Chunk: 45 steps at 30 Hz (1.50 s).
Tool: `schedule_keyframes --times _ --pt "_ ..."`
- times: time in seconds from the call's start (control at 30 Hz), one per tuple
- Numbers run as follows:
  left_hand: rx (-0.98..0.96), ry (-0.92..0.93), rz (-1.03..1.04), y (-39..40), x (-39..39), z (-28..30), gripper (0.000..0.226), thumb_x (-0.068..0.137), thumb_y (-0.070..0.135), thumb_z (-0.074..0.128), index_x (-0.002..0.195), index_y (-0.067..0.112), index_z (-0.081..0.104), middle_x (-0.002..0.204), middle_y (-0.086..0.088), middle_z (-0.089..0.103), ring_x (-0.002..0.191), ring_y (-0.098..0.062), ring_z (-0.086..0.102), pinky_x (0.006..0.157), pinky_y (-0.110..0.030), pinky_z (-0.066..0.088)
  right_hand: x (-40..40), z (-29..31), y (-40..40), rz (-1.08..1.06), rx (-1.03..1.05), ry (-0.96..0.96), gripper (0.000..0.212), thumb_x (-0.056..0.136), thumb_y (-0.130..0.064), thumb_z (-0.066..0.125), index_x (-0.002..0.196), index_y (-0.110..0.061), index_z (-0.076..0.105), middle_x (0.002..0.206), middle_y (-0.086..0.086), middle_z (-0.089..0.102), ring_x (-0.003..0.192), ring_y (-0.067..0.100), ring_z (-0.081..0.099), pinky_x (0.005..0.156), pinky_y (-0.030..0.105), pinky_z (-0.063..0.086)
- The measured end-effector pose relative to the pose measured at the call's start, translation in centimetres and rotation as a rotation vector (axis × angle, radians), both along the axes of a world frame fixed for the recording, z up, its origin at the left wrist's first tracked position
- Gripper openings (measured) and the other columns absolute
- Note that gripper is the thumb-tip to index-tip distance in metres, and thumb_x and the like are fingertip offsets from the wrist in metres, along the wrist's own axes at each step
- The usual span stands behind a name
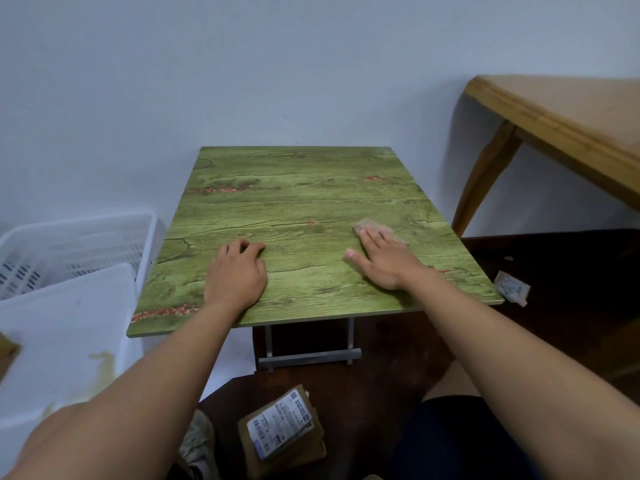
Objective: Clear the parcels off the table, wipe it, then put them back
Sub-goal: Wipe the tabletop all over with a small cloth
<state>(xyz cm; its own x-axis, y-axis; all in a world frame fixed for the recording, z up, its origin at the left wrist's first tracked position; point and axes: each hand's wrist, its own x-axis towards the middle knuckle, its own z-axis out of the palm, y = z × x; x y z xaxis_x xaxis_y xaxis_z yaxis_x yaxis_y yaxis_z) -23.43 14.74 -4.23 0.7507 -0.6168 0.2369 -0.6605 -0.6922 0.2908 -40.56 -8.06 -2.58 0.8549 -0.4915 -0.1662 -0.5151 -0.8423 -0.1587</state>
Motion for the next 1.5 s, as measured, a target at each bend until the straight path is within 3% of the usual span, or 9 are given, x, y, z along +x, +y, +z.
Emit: schedule_keyframes --times 0.23,0.43,0.67,0.9,1.07,1.27,1.5 --pt "-0.007 0.001 0.003 0.0 0.0 0.0 0.041 0.094 0.025 0.041 0.133 0.026 0.055 0.131 -0.003 0.052 0.119 -0.025 0.044 0.096 -0.040 0.040 4.3 -0.8 7.1 0.282 -0.020 -0.052 0.081 0.091 -0.073 0.013 0.155 -0.026 -0.005 0.163 -0.002 -0.010 0.148 0.019 -0.013 0.118 0.044 -0.003" --pt "-0.020 0.001 -0.004 0.1 0.0 0.1 0.041 0.095 0.025 0.040 0.132 0.025 0.056 0.130 -0.002 0.053 0.118 -0.025 0.044 0.097 -0.040 0.039 4.4 -0.8 7.3 0.341 -0.072 -0.068 0.077 0.095 -0.068 0.018 0.155 -0.025 -0.002 0.163 -0.002 -0.004 0.150 0.017 -0.008 0.118 0.038 -0.002" --pt "-0.020 0.006 -0.010 0.2 0.2 0.0 0.041 0.095 0.026 0.039 0.133 0.026 0.055 0.129 0.000 0.052 0.115 -0.024 0.045 0.097 -0.039 0.040 -1.1 -0.1 -0.4 0.134 -0.074 -0.042 0.079 0.085 -0.076 0.002 0.153 -0.037 -0.011 0.162 -0.007 -0.008 0.148 0.017 -0.010 0.120 0.048 0.004" --pt "-0.021 0.017 0.001 0.1 0.1 0.0 0.041 0.095 0.027 0.038 0.133 0.027 0.055 0.129 0.001 0.052 0.116 -0.023 0.044 0.097 -0.039 0.040 -3.6 -0.1 -3.0 -0.044 -0.018 -0.034 0.079 0.087 -0.073 0.004 0.154 -0.032 -0.006 0.162 -0.004 -0.007 0.149 0.018 -0.008 0.118 0.047 0.000" --pt "-0.022 0.009 -0.004 0.1 0.1 -0.1 0.041 0.095 0.026 0.039 0.133 0.027 0.056 0.128 0.001 0.052 0.116 -0.023 0.044 0.098 -0.039 0.039 -0.8 -0.1 2.3 0.133 -0.005 -0.067 0.077 0.088 -0.073 0.005 0.154 -0.035 -0.006 0.162 -0.004 -0.007 0.149 0.019 -0.008 0.119 0.055 0.008" --pt "-0.025 -0.001 0.001 0.1 0.0 -0.1 0.041 0.095 0.025 0.040 0.133 0.025 0.056 0.130 -0.001 0.053 0.117 -0.025 0.044 0.099 -0.039 0.038 1.3 -0.3 8.9 0.379 -0.036 -0.050 0.077 0.093 -0.070 0.014 0.154 -0.026 -0.007 0.163 -0.003 -0.007 0.148 0.016 -0.013 0.121 0.046 0.002" --pt "-0.040 0.001 -0.013 0.1 0.0 -0.1 0.041 0.094 0.024 0.041 0.131 0.025 0.058 0.129 -0.002 0.054 0.116 -0.026 0.045 0.098 -0.040 0.038 0.8 -0.1 7.6 0.367 -0.073 -0.035 0.076 0.094 -0.069 0.016 0.153 -0.028 -0.010 0.162 -0.004 -0.008 0.148 0.015 -0.012 0.121 0.044 0.001"
